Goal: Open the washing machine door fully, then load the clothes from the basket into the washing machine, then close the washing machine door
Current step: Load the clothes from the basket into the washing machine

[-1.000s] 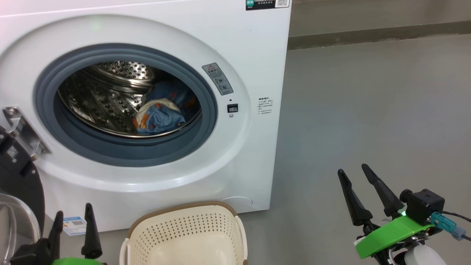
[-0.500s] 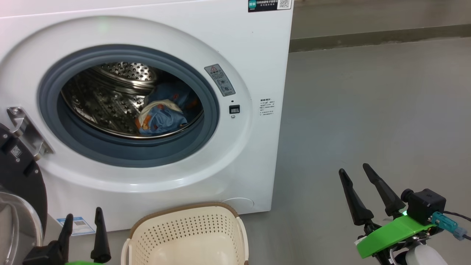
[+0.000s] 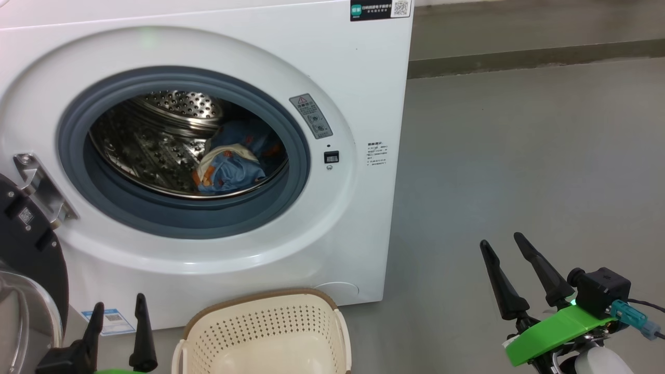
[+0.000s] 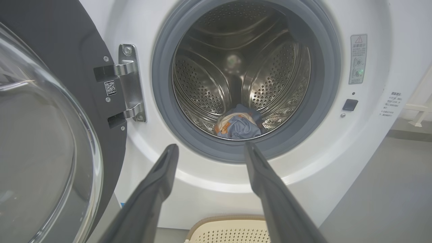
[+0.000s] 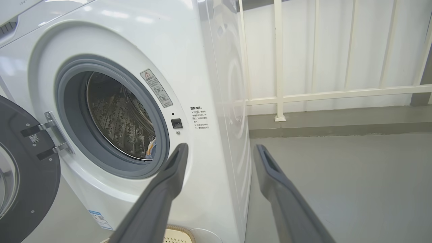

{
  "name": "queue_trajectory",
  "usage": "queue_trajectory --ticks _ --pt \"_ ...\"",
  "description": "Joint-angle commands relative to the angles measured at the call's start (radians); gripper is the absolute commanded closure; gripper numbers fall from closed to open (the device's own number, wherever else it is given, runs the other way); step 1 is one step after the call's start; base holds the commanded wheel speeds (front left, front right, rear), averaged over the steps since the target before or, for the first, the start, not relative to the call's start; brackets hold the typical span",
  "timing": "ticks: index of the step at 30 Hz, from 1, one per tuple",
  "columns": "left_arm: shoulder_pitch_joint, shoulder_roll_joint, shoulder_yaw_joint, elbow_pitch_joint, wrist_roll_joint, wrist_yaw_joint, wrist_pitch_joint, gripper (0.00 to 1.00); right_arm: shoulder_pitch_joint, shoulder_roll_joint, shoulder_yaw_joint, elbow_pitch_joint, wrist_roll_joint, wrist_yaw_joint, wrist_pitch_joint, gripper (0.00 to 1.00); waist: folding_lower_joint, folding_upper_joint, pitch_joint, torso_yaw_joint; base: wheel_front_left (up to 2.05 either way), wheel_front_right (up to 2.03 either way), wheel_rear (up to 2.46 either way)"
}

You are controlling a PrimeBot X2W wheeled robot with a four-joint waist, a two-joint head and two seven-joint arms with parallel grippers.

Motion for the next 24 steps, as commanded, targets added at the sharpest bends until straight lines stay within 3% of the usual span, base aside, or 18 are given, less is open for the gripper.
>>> queue_trajectory --ticks 1,24 --pt "-0.008 0.013 0.028 -0.026 0.008 -0.001 -0.004 0.0 0.005 -0.013 0.023 -0.021 0.017 0.01 -0.005 0.0 0.0 0.0 0.0 0.0 0.0 0.0 0.0" --pt "-0.011 0.013 0.031 -0.025 0.01 0.0 -0.004 0.0 0.004 -0.014 0.027 -0.018 0.021 0.01 -0.005 0.0 0.0 0.0 0.0 -0.003 0.0 0.0 0.0"
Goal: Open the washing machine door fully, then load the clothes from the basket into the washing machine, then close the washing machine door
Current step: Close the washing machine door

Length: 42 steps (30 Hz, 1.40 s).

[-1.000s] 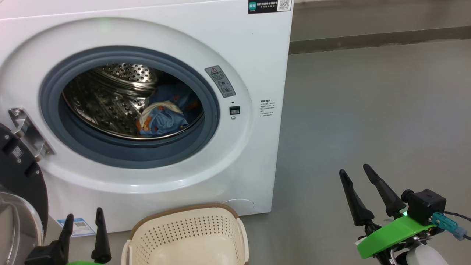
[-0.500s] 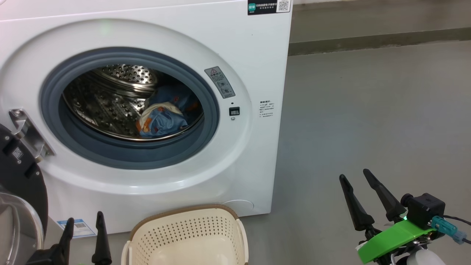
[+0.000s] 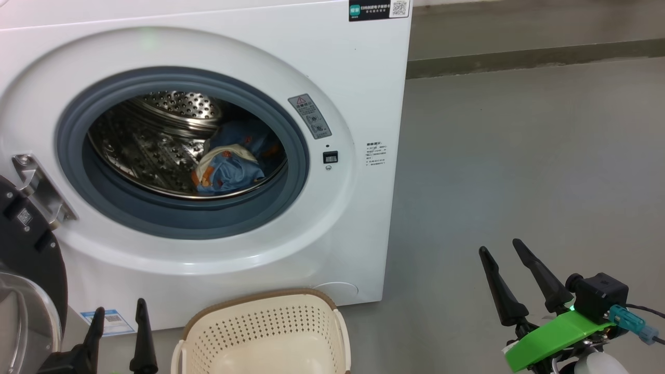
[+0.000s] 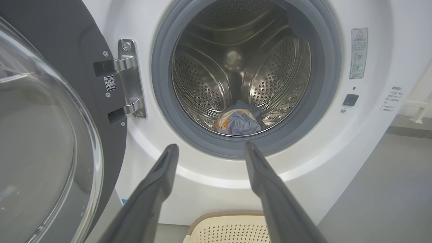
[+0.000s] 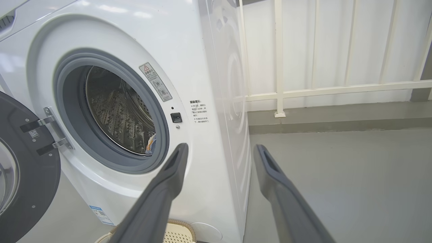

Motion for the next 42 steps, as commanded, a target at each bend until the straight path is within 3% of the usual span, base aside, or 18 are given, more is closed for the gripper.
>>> queue_trajectory --ticks 1,11,28,42 --pt "-0.026 0.013 0.031 -0.025 0.007 0.0 -0.004 0.0 -0.011 -0.012 0.02 -0.021 0.021 0.01 -0.005 0.0 0.0 0.0 0.0 0.0 0.0 0.0 0.0" --pt "-0.026 0.013 0.03 -0.033 -0.002 -0.002 -0.004 0.0 -0.012 -0.011 0.017 -0.02 0.02 0.01 -0.005 0.0 0.0 0.0 0.002 0.0 -0.29 0.27 0.02" --pt "-0.021 0.013 0.03 -0.043 0.003 -0.006 -0.004 0.0 -0.007 -0.006 0.011 -0.022 0.02 0.01 -0.005 0.0 0.0 0.0 0.005 0.004 -1.37 1.32 0.05" --pt "-0.018 0.013 0.03 -0.046 0.004 -0.009 -0.004 0.0 -0.006 -0.005 0.01 -0.021 0.02 0.01 -0.005 0.0 0.0 0.0 0.003 0.004 -0.12 0.12 0.0"
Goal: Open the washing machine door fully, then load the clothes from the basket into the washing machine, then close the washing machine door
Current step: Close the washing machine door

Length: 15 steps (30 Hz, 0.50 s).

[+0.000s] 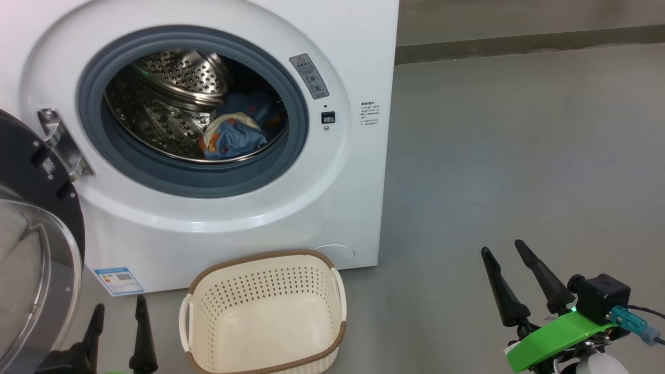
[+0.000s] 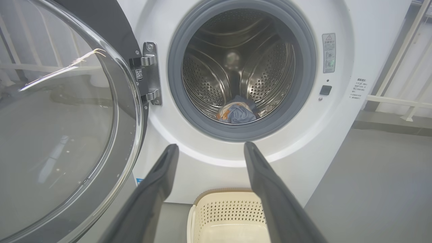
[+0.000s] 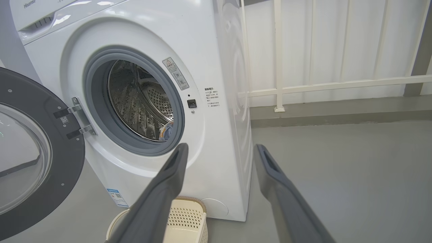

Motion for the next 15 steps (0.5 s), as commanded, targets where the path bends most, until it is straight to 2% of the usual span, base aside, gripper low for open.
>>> queue_trajectory --ticks 1,15 --pt "-0.018 0.013 0.03 -0.03 0.005 -0.001 -0.004 0.0 -0.009 -0.006 0.017 -0.022 0.02 0.01 -0.005 0.0 0.0 0.0 -0.001 0.0 0.0 0.0 0.0" --pt "-0.018 0.013 0.031 -0.03 0.01 -0.002 -0.004 0.0 -0.008 -0.005 0.017 -0.017 0.021 0.01 -0.005 0.0 0.0 0.0 -0.003 0.001 0.0 0.0 0.0"
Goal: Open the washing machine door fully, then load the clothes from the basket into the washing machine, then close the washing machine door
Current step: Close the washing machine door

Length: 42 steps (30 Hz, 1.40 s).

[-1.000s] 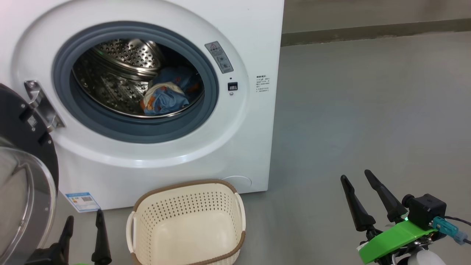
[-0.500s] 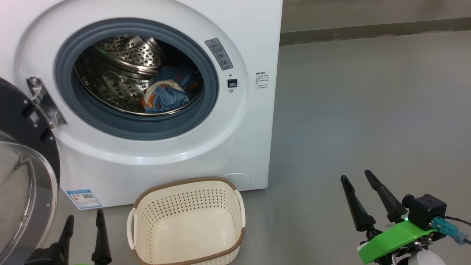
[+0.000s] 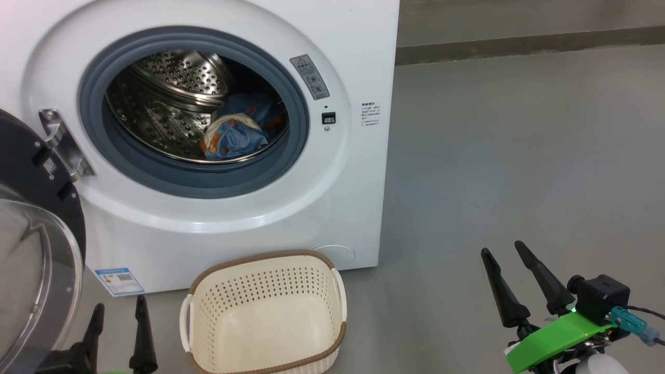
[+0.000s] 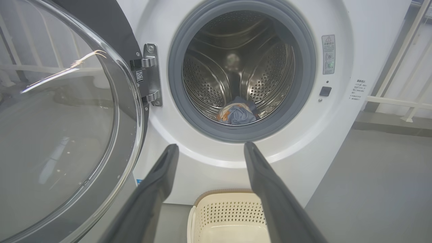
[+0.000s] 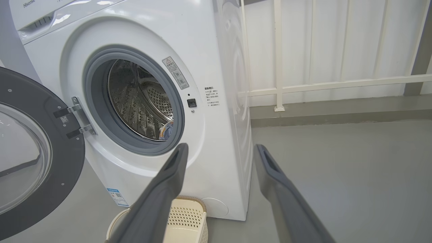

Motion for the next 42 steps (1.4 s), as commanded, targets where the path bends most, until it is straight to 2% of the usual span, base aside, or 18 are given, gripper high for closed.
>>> queue_trajectory --ticks 1,11,17,29,42 --pt "-0.019 0.013 0.031 -0.027 0.01 -0.002 -0.004 0.0 -0.009 -0.006 0.018 -0.021 0.021 0.01 -0.005 0.0 0.0 0.0 0.0 0.0 0.0 0.0 0.0" --pt "-0.021 0.013 0.03 -0.022 0.012 -0.001 -0.004 0.0 -0.006 -0.005 0.017 -0.021 0.02 0.01 -0.005 0.0 0.0 0.0 -0.003 0.008 0.0 0.0 0.0" --pt "-0.025 0.013 0.037 -0.016 0.033 0.007 -0.004 0.0 -0.002 -0.003 0.009 -0.02 0.019 0.01 -0.005 0.0 0.0 0.0 -0.01 0.041 0.0 0.0 0.0" --pt "-0.017 0.013 0.047 -0.027 0.046 0.04 -0.004 0.0 0.003 0.003 0.008 -0.02 0.022 0.01 -0.005 0.0 0.0 0.0 -0.015 0.167 0.0 0.0 0.0" --pt "-0.019 0.015 0.055 -0.02 0.069 0.04 -0.004 0.0 0.009 0.027 0.025 -0.018 0.026 0.01 -0.005 0.0 0.0 0.0 -0.024 0.334 0.0 0.0 0.0"
